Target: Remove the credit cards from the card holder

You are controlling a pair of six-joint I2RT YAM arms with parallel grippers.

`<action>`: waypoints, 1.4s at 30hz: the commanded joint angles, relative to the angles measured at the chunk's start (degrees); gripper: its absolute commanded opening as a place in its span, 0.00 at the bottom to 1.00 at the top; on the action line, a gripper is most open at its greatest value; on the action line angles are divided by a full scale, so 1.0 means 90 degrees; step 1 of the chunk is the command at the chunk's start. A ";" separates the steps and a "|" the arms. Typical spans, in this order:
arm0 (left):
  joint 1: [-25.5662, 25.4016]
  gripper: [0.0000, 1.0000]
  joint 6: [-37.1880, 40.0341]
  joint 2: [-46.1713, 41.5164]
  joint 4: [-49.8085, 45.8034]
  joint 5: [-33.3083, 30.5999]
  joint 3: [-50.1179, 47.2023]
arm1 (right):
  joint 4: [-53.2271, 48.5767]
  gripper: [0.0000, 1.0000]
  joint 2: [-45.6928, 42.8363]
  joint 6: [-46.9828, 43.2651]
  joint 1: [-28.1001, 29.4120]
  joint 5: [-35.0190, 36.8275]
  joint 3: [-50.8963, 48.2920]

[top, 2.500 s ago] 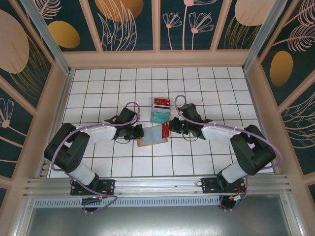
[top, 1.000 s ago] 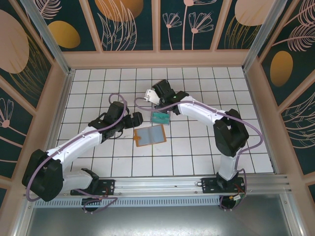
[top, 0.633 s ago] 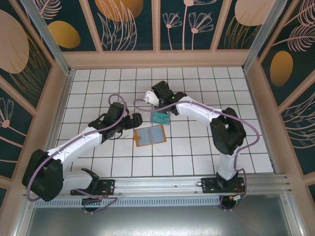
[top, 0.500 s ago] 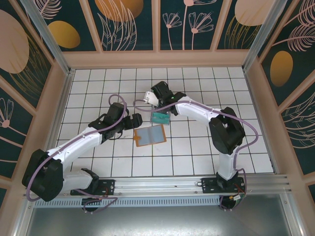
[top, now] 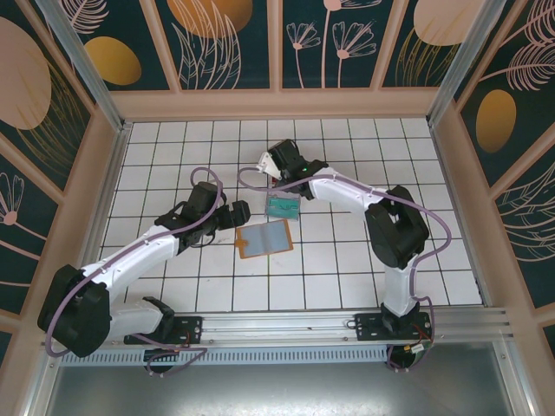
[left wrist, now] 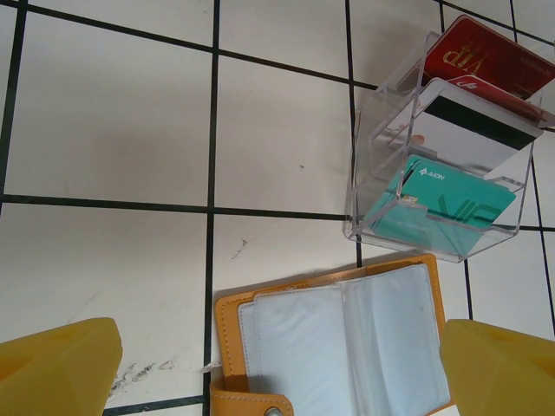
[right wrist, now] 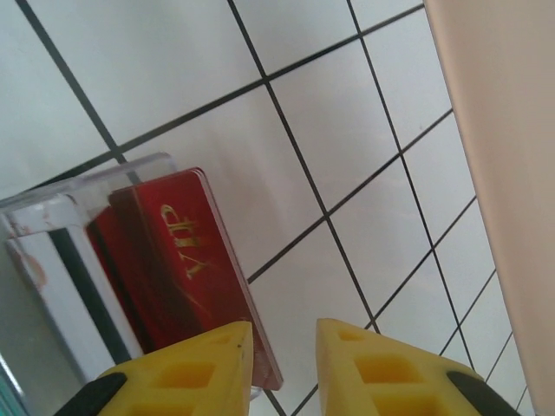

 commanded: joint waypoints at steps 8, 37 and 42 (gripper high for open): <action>0.0053 0.95 -0.0048 -0.0068 -0.0056 0.0027 -0.0069 | -0.0530 0.35 -0.0478 0.0900 -0.0033 -0.1252 -0.0032; 0.0054 0.95 -0.0030 -0.0096 -0.0084 0.0042 -0.0088 | -0.0424 0.40 0.0319 0.1546 -0.0324 0.0262 0.0404; 0.0056 0.95 -0.0047 -0.0135 -0.0084 0.0014 -0.0128 | -0.0219 0.40 -0.0066 0.1727 -0.0326 0.0048 0.0085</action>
